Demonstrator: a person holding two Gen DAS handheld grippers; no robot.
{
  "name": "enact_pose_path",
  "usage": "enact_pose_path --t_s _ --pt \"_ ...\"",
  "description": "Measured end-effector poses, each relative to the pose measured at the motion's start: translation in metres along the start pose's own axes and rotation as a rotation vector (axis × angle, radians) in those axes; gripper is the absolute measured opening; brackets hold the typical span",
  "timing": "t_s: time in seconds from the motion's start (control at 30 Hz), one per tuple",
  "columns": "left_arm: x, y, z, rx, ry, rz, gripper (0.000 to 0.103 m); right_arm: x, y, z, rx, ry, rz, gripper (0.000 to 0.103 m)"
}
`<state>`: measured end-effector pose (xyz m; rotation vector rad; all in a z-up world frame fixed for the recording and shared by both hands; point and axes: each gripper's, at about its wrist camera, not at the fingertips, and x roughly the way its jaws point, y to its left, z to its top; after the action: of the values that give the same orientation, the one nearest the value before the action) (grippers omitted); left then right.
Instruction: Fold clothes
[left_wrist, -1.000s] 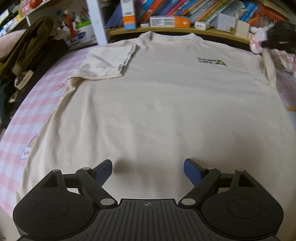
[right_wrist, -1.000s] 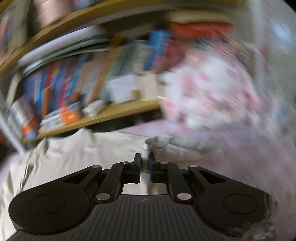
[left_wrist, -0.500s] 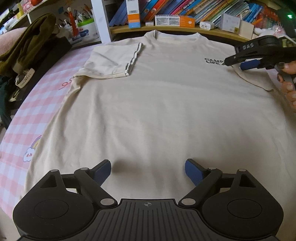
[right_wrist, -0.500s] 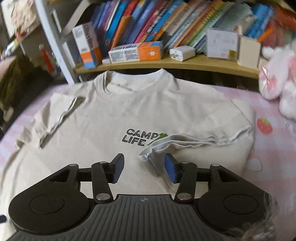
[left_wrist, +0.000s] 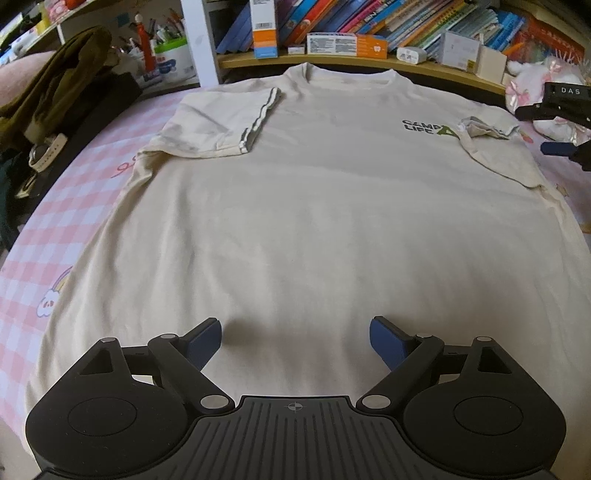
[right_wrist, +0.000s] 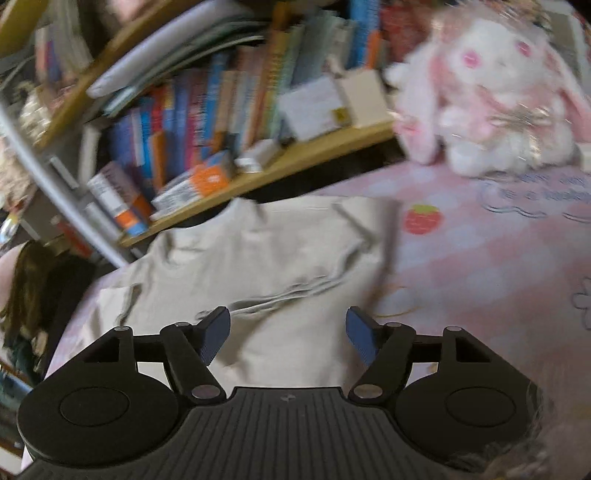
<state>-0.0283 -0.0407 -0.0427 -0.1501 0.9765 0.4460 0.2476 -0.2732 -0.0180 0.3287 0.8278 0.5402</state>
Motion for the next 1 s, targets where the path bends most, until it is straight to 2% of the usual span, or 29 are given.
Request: enact_pose_path --t_s 0.13,0.2,0.3,0.37,0.4,0.47,0.5,0.53,0.6,0.63,0.67,0.7,0.73,0.83,1.0 --pt "-0.001 0.003 -0.002 -0.024 0.000 0.012 0.090 0.011 -0.011 0.020 0.012 -0.036 -0.022 0.067" --pt "-0.002 0.005 -0.003 -0.038 0.001 0.019 0.090 0.022 -0.013 0.032 -0.009 -0.033 -0.036 0.063" --pt "-0.002 0.011 -0.005 -0.068 0.002 0.030 0.090 0.048 -0.016 0.043 -0.032 0.045 -0.108 0.042" --pt "-0.003 0.014 -0.007 -0.088 0.003 0.036 0.090 0.067 -0.017 0.047 -0.049 0.113 -0.158 0.011" --pt "-0.003 0.015 -0.007 -0.094 0.005 0.039 0.090 0.075 -0.015 0.050 -0.063 0.134 -0.172 0.007" --pt "-0.003 0.017 -0.007 -0.103 0.007 0.044 0.090 0.082 0.003 0.058 -0.120 0.109 -0.148 0.005" --pt "-0.003 0.016 -0.005 -0.101 0.006 0.046 0.090 0.085 0.014 0.062 -0.154 0.094 -0.114 0.005" --pt "-0.002 0.016 -0.004 -0.098 0.006 0.048 0.090 0.083 0.031 0.066 -0.205 0.068 -0.021 0.005" --pt "-0.003 0.014 -0.002 -0.091 0.001 0.046 0.090 0.080 0.062 0.072 -0.301 0.026 0.148 0.007" --pt "-0.003 0.013 -0.001 -0.085 -0.004 0.043 0.090 0.078 0.074 0.070 -0.333 0.032 0.179 0.023" --pt "-0.004 0.012 -0.001 -0.080 -0.009 0.041 0.090 0.076 0.086 0.068 -0.364 0.038 0.210 0.055" --pt "-0.004 0.011 0.000 -0.077 -0.012 0.039 0.090 0.074 0.095 0.066 -0.388 0.037 0.230 0.067" --pt "-0.003 0.012 -0.001 -0.079 -0.012 0.037 0.090 0.070 0.098 0.062 -0.390 0.020 0.218 0.071" --pt "0.001 0.013 -0.002 -0.094 0.000 0.030 0.090 0.064 0.102 0.043 -0.427 0.049 0.119 0.071" --pt "0.002 0.009 0.000 -0.081 -0.004 0.017 0.090 0.068 0.115 -0.011 -0.625 0.146 0.002 0.067"
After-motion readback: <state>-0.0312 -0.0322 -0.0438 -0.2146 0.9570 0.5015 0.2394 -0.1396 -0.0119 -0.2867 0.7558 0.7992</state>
